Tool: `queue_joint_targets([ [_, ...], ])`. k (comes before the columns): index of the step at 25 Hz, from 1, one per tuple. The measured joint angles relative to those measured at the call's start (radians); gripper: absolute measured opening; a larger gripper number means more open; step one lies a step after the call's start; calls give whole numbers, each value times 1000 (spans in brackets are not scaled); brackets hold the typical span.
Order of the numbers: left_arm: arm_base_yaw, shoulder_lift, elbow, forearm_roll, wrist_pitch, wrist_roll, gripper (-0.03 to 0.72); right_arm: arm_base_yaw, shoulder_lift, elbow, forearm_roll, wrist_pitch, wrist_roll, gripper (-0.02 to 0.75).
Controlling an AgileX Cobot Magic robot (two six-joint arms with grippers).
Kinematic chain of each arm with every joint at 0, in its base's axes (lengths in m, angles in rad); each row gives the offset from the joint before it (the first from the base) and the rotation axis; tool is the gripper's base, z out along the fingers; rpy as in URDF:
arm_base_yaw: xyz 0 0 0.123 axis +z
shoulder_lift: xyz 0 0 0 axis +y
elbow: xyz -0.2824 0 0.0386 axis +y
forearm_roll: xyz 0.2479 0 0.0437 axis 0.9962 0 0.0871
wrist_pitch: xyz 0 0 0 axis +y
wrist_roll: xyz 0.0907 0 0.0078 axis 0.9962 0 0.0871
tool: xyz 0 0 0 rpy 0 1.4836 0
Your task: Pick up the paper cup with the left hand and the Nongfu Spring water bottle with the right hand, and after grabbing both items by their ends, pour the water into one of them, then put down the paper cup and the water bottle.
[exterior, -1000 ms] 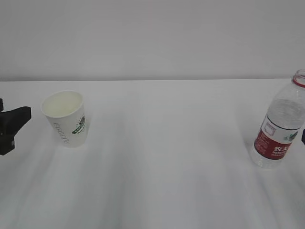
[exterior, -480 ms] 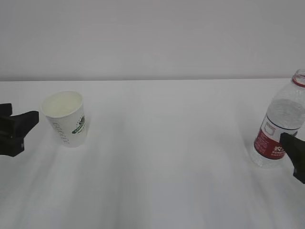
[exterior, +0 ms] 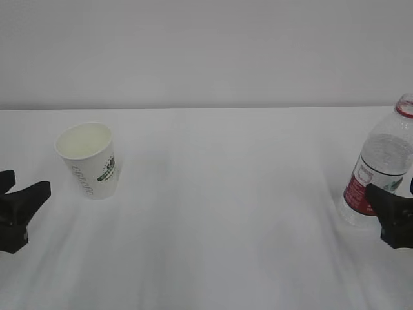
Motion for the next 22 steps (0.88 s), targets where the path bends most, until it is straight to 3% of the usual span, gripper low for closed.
queue_joint_targets([
  [5, 0, 47, 32, 11, -114, 0, 461, 0, 78, 24, 0, -112, 0, 586],
  [9, 0, 107, 34, 87, -173, 0, 461, 0, 148, 86, 53, -232, 0, 586],
  [14, 0, 197, 34, 162, -227, 0, 461, 0, 235, 93, 87, -249, -2, 586],
  [22, 0, 239, 45, 169, -233, -2, 461, 0, 251, 83, 87, -254, -29, 586],
])
